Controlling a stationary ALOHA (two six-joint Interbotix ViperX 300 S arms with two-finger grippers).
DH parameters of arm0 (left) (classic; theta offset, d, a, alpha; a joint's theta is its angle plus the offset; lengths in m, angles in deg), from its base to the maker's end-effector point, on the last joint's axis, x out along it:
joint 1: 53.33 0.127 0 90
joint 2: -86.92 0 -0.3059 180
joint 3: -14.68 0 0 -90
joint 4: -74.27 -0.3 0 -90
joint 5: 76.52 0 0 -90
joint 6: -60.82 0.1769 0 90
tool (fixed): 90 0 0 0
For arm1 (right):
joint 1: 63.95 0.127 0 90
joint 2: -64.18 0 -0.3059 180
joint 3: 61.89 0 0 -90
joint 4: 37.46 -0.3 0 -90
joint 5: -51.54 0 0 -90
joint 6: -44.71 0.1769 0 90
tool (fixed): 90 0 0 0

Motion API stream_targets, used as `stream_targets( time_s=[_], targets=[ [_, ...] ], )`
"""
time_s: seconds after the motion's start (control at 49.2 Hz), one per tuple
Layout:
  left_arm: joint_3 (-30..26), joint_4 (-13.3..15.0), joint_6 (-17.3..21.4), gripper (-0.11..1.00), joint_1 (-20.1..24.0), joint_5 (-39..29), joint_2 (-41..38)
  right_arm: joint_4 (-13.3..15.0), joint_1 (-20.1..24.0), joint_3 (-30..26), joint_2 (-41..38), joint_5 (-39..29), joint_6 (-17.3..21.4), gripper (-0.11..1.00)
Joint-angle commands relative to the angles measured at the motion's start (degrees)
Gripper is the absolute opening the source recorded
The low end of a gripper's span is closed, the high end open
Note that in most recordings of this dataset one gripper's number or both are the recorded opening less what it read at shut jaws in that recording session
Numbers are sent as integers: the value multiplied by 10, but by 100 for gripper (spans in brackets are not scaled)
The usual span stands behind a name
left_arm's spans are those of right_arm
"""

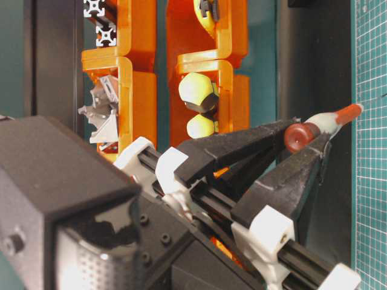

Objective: Pick red screwdriver from container rack with left arm.

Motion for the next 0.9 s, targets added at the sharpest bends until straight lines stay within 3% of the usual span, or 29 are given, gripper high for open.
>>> stream_targets(
  time_s=[0.0,0.224,0.407,0.488,0.59,0.875],
  targets=[
    [-3,-2,-20,24,-1,9,19,-2,-2,-18,-8,2,1,0],
    [16,-2,-115,26,-1,16,27,-2,-2,-18,-9,2,1,0],
    [58,-2,-200,76,-1,57,50,-2,-2,-18,-10,2,1,0],
    [69,-2,-236,89,-1,69,57,-2,-2,-18,-10,2,1,0],
    [76,-2,-270,91,-2,86,68,-2,-3,-18,-10,2,1,0],
    [79,-2,-308,89,-11,96,121,-2,-2,-18,-11,0,1,0]
  ],
)
